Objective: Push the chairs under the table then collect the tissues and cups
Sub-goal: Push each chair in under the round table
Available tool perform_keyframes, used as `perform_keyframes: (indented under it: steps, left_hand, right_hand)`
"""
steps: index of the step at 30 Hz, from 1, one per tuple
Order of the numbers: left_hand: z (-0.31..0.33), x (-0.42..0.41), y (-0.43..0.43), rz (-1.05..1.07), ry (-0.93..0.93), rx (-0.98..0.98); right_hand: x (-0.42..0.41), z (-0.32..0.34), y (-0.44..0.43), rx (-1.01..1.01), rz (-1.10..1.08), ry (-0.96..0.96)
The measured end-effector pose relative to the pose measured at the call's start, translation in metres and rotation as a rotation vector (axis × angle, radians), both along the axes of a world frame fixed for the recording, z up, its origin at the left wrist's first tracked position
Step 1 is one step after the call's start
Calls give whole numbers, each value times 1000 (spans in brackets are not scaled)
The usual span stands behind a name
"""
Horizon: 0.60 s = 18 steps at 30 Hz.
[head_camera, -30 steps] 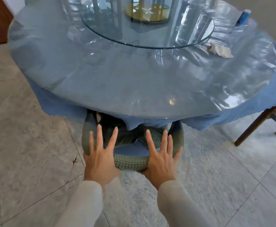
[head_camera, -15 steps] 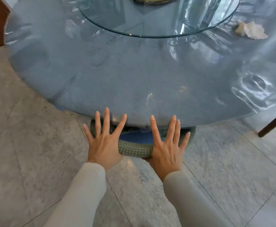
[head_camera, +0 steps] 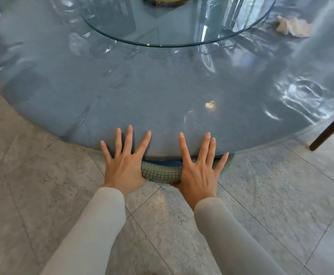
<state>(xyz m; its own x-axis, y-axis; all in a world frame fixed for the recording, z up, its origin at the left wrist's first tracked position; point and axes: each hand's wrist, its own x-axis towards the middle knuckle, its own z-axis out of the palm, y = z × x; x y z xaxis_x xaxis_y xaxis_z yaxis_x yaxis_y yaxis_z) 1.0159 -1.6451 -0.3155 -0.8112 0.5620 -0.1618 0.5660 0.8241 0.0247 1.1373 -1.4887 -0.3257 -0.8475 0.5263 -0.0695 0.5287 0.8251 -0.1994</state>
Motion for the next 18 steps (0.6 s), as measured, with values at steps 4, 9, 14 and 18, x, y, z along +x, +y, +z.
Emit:
perform_keyframes:
  steps: [4, 9, 14, 18]
  left_hand:
    - [-5, -2, -2, -22, 30, 24]
    - [12, 7, -1, -37, 51, -45]
    - [64, 29, 19, -267, 70, -78]
    - [146, 69, 79, -430, 127, 71]
  right_hand:
    - [-2, 5, -3, -10, -34, -31]
    - [11, 29, -15, -54, -118, -67]
    - [79, 79, 8, 68, -164, -21]
    - [149, 157, 61, 178, -356, 12]
